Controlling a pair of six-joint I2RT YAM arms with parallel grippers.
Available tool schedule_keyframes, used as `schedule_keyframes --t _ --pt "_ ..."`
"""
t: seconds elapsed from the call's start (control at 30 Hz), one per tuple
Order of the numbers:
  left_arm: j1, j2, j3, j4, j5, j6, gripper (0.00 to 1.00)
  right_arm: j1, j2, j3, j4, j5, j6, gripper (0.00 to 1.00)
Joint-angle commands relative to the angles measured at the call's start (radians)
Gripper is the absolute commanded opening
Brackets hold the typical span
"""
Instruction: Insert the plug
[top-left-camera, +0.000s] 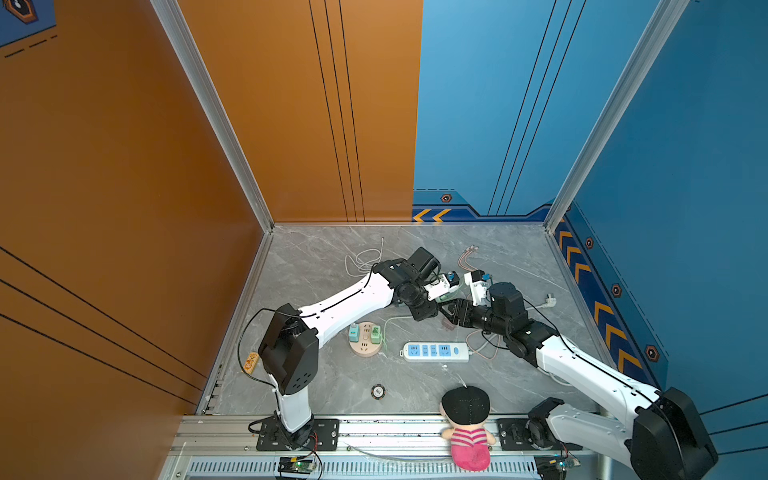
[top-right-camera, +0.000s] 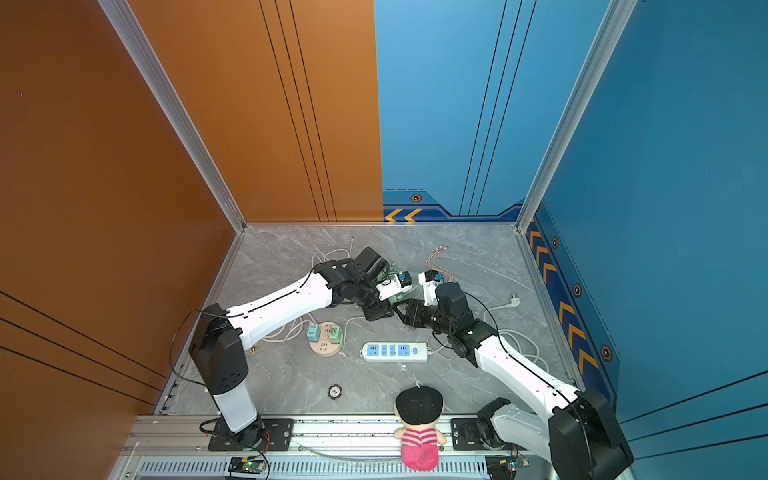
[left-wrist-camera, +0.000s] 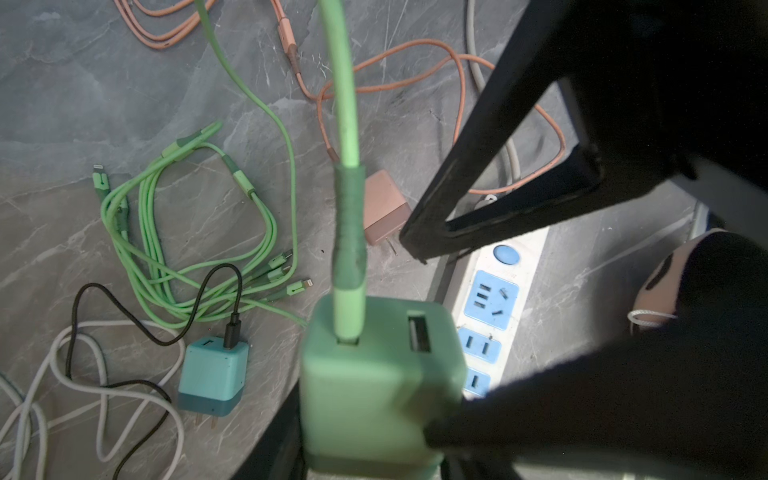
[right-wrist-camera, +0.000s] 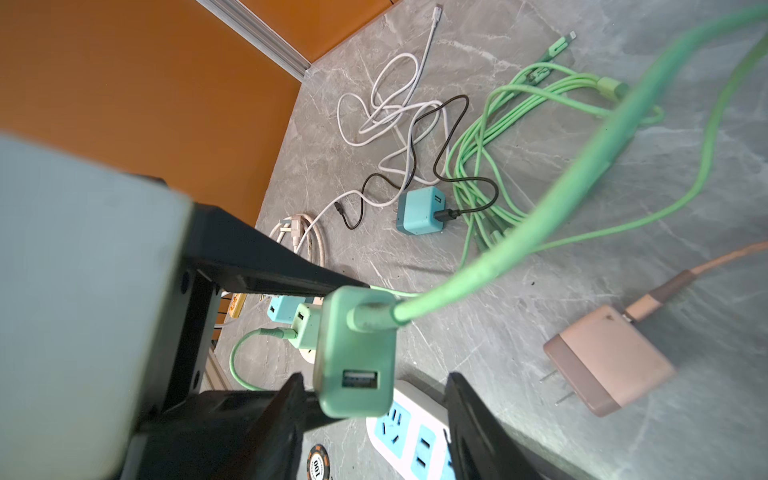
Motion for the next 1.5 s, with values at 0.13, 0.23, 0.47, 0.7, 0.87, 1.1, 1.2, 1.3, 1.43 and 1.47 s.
schedule_keyframes --t 0.13,0.23,0.47,0.7,0.87,1.1,1.2,1.3,1.43,1.47 --pt "-0.022 -0.036 -0.006 -0.001 0.031 -0.014 0.41 0.001 0.005 -0.013 0.031 0.022 0.022 0.54" --pt "-0.025 -0.033 0.001 -0.001 0.040 -0.019 0.41 0.002 0.013 -0.013 0.032 0.022 0.031 0.54" --pt "-0.032 -0.022 0.016 0.007 0.038 -0.024 0.41 0.005 0.037 -0.010 0.038 0.010 0.038 0.47" --pt "-0.033 -0.020 0.020 0.014 0.036 -0.025 0.41 0.007 0.048 -0.007 0.048 0.002 0.043 0.45" --pt "-0.034 -0.021 0.020 0.035 0.016 -0.029 0.41 0.007 0.060 -0.005 0.048 -0.004 0.051 0.45" --pt "-0.032 -0.012 0.032 0.064 -0.004 -0.037 0.41 0.007 0.075 0.005 0.024 -0.004 0.053 0.30" --pt "-0.032 -0.010 0.031 0.081 -0.016 -0.042 0.41 0.007 0.083 0.015 0.013 -0.010 0.052 0.29" --pt "-0.032 -0.006 0.034 0.099 -0.029 -0.046 0.41 0.007 0.089 0.024 0.003 -0.015 0.047 0.28" --pt "-0.031 -0.004 0.036 0.122 -0.042 -0.054 0.42 0.007 0.092 0.025 0.001 -0.013 0.042 0.19" --pt "-0.030 -0.005 0.034 0.128 -0.051 -0.057 0.42 0.007 0.092 0.025 -0.001 -0.012 0.042 0.18"
